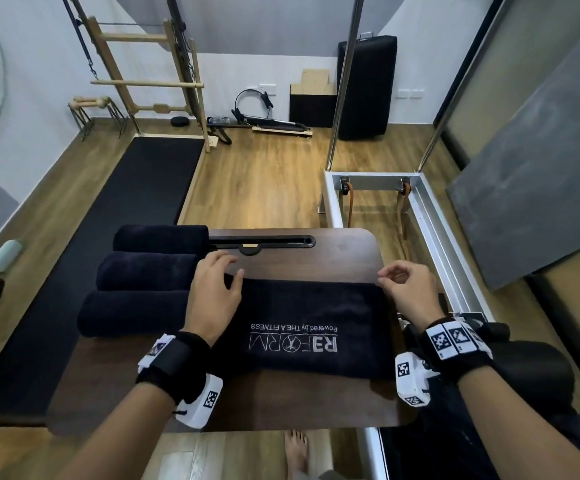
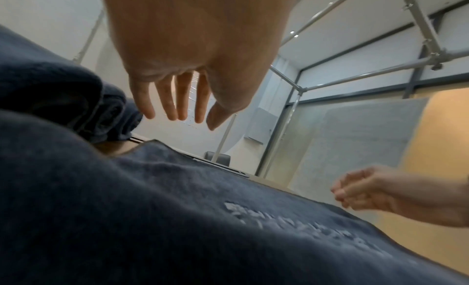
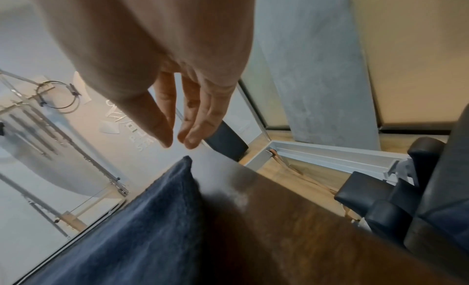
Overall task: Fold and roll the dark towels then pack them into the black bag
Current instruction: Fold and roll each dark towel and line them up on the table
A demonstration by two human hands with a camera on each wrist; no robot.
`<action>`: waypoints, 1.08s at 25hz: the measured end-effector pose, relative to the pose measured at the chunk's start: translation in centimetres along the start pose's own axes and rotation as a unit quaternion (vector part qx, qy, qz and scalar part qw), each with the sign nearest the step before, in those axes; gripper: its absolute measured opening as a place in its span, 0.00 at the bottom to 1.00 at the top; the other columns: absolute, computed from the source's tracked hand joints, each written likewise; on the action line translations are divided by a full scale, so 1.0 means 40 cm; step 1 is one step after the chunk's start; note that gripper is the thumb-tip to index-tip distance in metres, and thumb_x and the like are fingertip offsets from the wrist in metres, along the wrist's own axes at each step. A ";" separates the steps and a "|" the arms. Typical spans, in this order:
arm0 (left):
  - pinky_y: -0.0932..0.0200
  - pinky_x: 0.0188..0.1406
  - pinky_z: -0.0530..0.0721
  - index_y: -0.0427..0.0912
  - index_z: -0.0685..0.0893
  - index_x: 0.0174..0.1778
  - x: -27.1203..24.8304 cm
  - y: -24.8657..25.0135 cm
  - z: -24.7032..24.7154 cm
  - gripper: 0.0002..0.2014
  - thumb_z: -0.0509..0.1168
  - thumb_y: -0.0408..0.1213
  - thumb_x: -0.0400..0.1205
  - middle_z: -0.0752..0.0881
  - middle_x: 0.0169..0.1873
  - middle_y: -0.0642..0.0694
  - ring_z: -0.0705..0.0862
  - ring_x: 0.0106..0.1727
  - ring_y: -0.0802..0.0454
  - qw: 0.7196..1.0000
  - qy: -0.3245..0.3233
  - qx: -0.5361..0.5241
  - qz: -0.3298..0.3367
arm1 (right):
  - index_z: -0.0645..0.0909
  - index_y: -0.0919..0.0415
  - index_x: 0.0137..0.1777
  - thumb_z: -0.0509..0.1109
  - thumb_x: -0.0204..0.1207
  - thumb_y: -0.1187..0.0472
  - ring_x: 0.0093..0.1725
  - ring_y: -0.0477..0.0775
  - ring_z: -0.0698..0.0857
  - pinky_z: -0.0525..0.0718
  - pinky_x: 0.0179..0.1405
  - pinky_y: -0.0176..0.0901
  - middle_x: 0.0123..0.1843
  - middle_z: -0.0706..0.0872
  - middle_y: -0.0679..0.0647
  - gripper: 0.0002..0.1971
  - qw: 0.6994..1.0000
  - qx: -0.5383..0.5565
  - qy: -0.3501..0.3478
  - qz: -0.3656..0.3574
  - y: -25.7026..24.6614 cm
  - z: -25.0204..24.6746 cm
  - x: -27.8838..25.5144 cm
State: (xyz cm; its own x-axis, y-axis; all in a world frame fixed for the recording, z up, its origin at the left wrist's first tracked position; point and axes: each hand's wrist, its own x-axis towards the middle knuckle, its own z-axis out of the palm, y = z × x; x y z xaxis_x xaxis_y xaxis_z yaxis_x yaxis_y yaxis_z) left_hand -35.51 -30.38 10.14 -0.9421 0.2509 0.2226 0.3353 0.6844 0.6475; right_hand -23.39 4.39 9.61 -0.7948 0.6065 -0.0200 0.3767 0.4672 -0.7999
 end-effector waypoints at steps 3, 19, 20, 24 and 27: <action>0.58 0.50 0.85 0.50 0.89 0.48 -0.065 0.050 0.024 0.03 0.71 0.40 0.87 0.87 0.44 0.57 0.84 0.45 0.61 0.996 -0.054 -0.031 0.069 | 0.92 0.51 0.37 0.83 0.72 0.70 0.39 0.48 0.90 0.88 0.44 0.38 0.37 0.93 0.47 0.11 0.996 0.018 -0.069 -0.059 -0.032 0.001 -0.031; 0.28 0.90 0.46 0.51 0.67 0.88 -0.182 0.097 0.034 0.27 0.57 0.33 0.91 0.68 0.87 0.57 0.52 0.93 0.52 0.944 -0.241 0.198 0.106 | 0.91 0.52 0.44 0.75 0.73 0.68 0.44 0.41 0.81 0.81 0.49 0.40 0.38 0.82 0.34 0.09 0.944 -0.135 -0.206 -0.220 -0.073 0.074 -0.464; 0.26 0.90 0.44 0.50 0.61 0.91 -0.194 0.096 0.032 0.30 0.57 0.36 0.92 0.63 0.90 0.56 0.48 0.94 0.52 0.944 -0.256 0.186 0.094 | 0.91 0.53 0.46 0.75 0.74 0.68 0.49 0.44 0.83 0.83 0.53 0.43 0.44 0.85 0.37 0.09 0.938 -0.128 -0.222 -0.234 -0.076 0.085 -0.495; 0.24 0.88 0.39 0.51 0.44 0.95 -0.335 0.058 0.039 0.40 0.49 0.65 0.91 0.41 0.94 0.53 0.33 0.93 0.52 0.933 -0.280 0.196 0.113 | 0.90 0.56 0.55 0.75 0.77 0.69 0.62 0.48 0.83 0.82 0.66 0.44 0.58 0.86 0.45 0.10 0.948 -0.093 -0.179 -0.247 -0.046 0.103 -0.557; 0.25 0.89 0.37 0.51 0.42 0.95 -0.448 0.030 0.042 0.45 0.39 0.75 0.87 0.33 0.93 0.51 0.26 0.91 0.51 0.938 -0.246 0.211 0.122 | 0.90 0.56 0.62 0.77 0.80 0.64 0.70 0.48 0.81 0.81 0.72 0.47 0.67 0.85 0.47 0.12 0.954 -0.094 -0.132 -0.253 -0.018 0.103 -0.580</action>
State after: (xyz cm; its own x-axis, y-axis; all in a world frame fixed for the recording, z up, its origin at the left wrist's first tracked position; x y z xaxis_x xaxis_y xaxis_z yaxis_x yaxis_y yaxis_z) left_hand -18.19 -32.91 5.70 -0.7522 0.6507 -0.1042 0.6129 0.7489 0.2520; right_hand -7.20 -12.68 8.18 -0.9804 0.0999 0.1699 -0.0290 0.7793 -0.6260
